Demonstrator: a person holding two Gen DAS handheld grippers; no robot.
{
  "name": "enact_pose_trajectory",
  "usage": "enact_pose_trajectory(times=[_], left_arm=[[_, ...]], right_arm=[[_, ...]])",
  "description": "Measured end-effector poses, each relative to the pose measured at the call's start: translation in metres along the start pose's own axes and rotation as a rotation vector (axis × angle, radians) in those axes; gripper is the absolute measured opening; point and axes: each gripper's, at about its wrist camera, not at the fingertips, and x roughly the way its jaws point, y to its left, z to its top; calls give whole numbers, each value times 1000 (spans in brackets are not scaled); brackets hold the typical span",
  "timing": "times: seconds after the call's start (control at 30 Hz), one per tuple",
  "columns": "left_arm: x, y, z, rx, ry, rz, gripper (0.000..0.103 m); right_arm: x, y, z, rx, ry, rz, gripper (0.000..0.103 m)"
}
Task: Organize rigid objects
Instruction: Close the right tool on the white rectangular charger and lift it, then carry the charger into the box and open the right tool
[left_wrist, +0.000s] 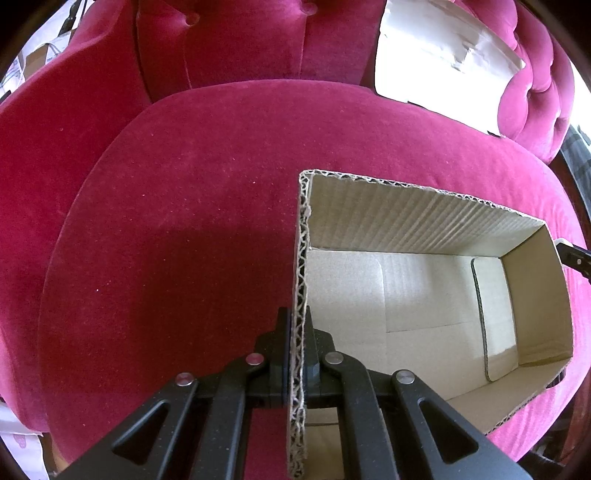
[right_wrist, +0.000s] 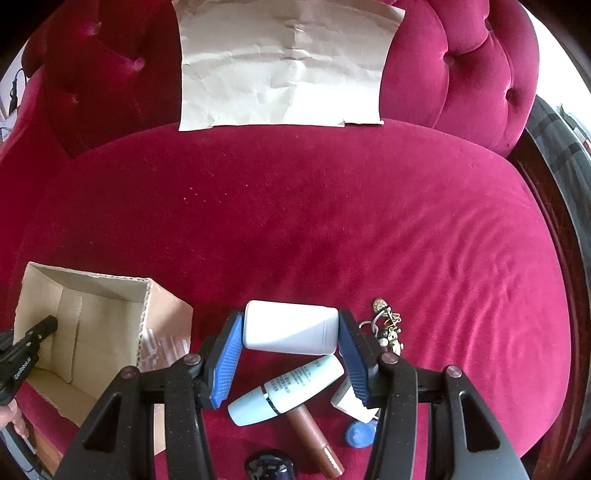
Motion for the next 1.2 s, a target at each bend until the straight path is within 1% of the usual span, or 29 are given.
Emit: enact_pose_trajectory(times=[0.2,0.37,0.57,0.83,1.03,1.2], left_arm=[[1,-2,1,0,-2,2,4],[2,-3,1,2,-1,4,4],[2,-2,1,2,-1,3,4],[2,-2,1,3,-3,3,4],[2,-1,1,2,-2,2,4],[2,-1,1,2,-4,1,4]], right_arm=[[-15,5,4,-18,-20,-16,54],[-32,11,10,-35,-53,-13,54],[-49,23,13,-53,-90,21,54],[-67,50,11,-100,-127,81,54],[-71,72,6,-136,-145,134,54],[-69,85,3,-157,-148,160,54]])
